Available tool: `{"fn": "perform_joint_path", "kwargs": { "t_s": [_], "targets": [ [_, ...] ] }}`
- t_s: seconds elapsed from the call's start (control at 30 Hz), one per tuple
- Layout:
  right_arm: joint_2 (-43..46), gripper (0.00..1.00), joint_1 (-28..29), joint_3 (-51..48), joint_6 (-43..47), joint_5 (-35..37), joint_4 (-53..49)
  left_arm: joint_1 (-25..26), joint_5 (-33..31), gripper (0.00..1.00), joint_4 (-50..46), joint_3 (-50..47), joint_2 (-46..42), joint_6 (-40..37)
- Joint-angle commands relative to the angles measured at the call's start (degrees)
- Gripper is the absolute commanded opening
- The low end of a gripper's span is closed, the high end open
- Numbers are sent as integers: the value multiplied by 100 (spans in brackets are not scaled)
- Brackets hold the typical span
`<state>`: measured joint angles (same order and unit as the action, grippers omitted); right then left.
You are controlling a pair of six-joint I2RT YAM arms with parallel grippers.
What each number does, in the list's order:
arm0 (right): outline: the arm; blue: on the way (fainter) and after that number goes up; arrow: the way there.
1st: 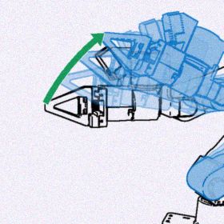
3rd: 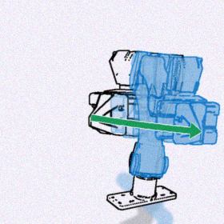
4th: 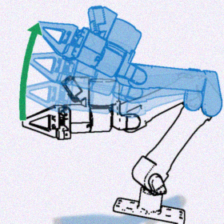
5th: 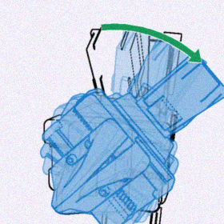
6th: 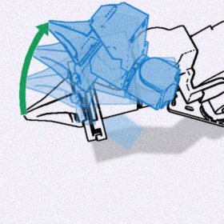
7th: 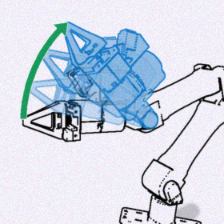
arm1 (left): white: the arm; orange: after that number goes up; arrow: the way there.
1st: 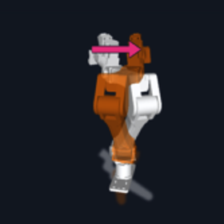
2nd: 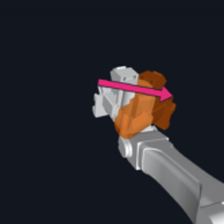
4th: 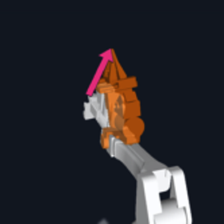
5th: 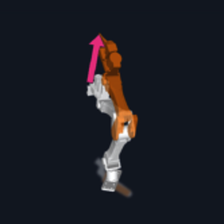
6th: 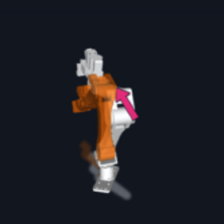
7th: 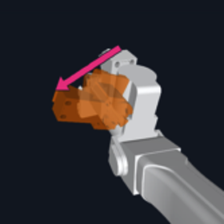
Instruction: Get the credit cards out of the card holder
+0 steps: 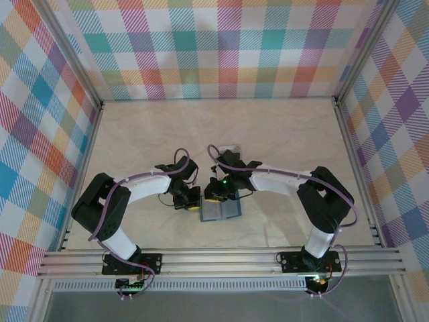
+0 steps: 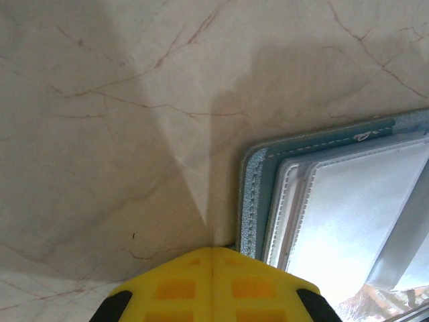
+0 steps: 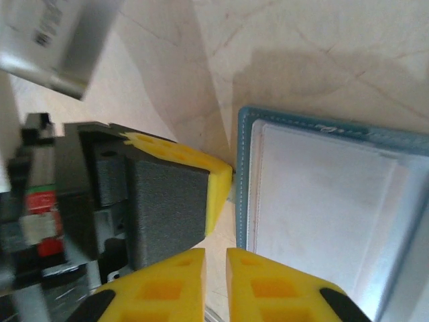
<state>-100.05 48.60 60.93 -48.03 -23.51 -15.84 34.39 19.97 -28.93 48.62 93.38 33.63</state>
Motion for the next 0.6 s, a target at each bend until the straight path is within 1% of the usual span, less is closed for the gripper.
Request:
{"fn": "perform_joint_path", "kwargs": {
  "t_s": [0.0, 0.23, 0.37, 0.57],
  "targets": [
    [-202, 12, 121, -54, -250, -84, 167, 50, 9, 4, 37, -244, 215, 44],
    [-598, 11, 232, -43, -365, -100, 280, 50, 7, 4, 29, -267, 174, 57],
    [-600, 12, 247, -113, -289, 193, -55, 48, -27, 4, 3, -306, 77, 74],
    [-523, 18, 246, -72, 0, 696, -764, 50, -41, 4, -17, -337, 41, 80]
  ]
}}
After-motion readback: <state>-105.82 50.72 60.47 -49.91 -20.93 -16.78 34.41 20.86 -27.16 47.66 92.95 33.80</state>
